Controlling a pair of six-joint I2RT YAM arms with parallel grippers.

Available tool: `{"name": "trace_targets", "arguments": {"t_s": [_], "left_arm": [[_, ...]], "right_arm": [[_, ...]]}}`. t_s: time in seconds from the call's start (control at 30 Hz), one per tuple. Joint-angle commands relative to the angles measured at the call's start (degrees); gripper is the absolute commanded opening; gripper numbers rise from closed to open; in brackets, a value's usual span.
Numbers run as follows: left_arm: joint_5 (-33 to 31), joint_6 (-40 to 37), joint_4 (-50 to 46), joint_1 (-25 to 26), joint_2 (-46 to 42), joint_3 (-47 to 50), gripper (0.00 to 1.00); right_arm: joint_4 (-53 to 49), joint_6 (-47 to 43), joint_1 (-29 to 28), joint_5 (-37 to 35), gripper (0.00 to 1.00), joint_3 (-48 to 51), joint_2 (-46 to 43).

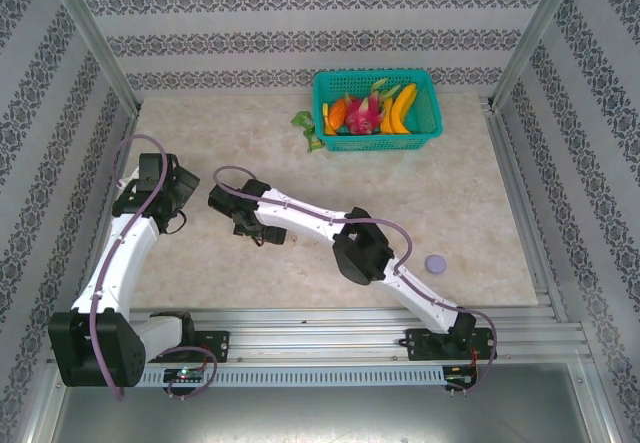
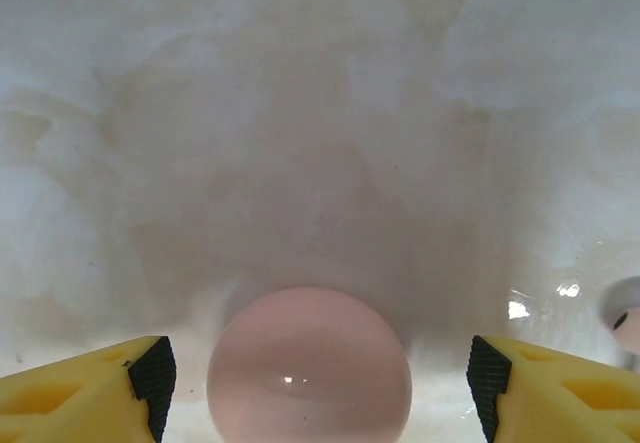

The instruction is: Insert the wireless bluetooth earbuds into the charging case

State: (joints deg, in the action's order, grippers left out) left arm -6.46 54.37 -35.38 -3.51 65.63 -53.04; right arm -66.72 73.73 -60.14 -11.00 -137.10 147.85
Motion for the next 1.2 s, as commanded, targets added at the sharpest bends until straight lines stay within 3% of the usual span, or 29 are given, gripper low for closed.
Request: {"name": "trace_targets", "arguments": {"t_s": [0.0, 0.4, 0.57, 0.8, 0.97, 1.17], "left_arm": [[-0.7, 0.9, -0.4, -0.9, -1.2, 0.7, 1.00], [-0.6, 0.9, -0.2, -0.9, -1.3, 1.3, 1.00], [-0.7, 0.6, -0.3, -1.0, -1.6, 1.7, 1.00], [-0.3, 0.5, -0.3, -1.0, -2.1, 2.5, 1.00], [0.3, 0.5, -0.2, -1.0, -2.2, 3.2, 1.00], [0.6, 0.8, 0.1, -0.9, -2.3, 4.1, 1.00]], "right_arm": [[-2.0, 1.0, 0.0, 0.8, 0.78, -1.5, 1.6], [-0.5, -5.3, -1.0, 2.3, 0.67, -1.3, 2.7], [0.4, -13.0, -1.6, 2.6, 0.58, -0.3, 2.6], [3.4, -24.4, -1.9, 3.3, 0.54, 6.0, 0.1], [4.6, -28.6, -2.0, 2.8, 0.55, 9.3, -1.8], [4.4, -25.4, -1.4, 4.1, 0.66, 8.0, -1.4]]}}
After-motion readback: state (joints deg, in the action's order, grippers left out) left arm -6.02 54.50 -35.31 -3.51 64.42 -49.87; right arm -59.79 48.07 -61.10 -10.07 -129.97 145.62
